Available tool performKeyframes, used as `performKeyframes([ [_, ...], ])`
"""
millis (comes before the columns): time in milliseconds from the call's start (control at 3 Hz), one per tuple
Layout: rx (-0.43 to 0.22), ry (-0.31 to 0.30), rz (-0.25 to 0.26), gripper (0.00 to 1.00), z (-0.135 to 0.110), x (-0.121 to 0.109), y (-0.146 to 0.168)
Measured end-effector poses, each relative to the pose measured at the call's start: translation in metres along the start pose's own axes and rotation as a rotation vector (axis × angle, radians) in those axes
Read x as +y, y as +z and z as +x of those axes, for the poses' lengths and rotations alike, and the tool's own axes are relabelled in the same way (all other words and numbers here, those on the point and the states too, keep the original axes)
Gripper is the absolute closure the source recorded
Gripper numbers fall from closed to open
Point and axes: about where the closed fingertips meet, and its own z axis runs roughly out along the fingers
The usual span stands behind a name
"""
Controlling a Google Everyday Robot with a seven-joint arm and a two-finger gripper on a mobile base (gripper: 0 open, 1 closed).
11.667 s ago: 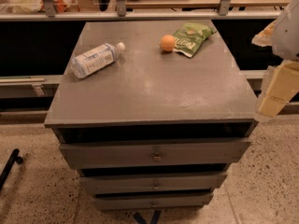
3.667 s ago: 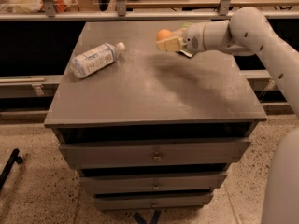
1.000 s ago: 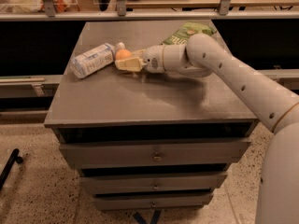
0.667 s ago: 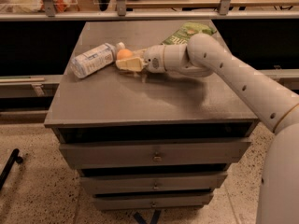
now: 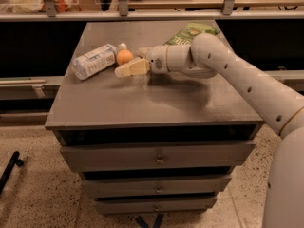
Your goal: Move orange near blue plastic bottle
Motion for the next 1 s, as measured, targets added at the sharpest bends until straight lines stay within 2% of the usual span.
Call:
performKeyframes([
  [333,-0.014,-0.020,0.046,0.00,-0.006,-0.009,-0.013],
  [1000,-0.055,-0.122,0.214,0.00,-0.036,-0.054,-0.070],
])
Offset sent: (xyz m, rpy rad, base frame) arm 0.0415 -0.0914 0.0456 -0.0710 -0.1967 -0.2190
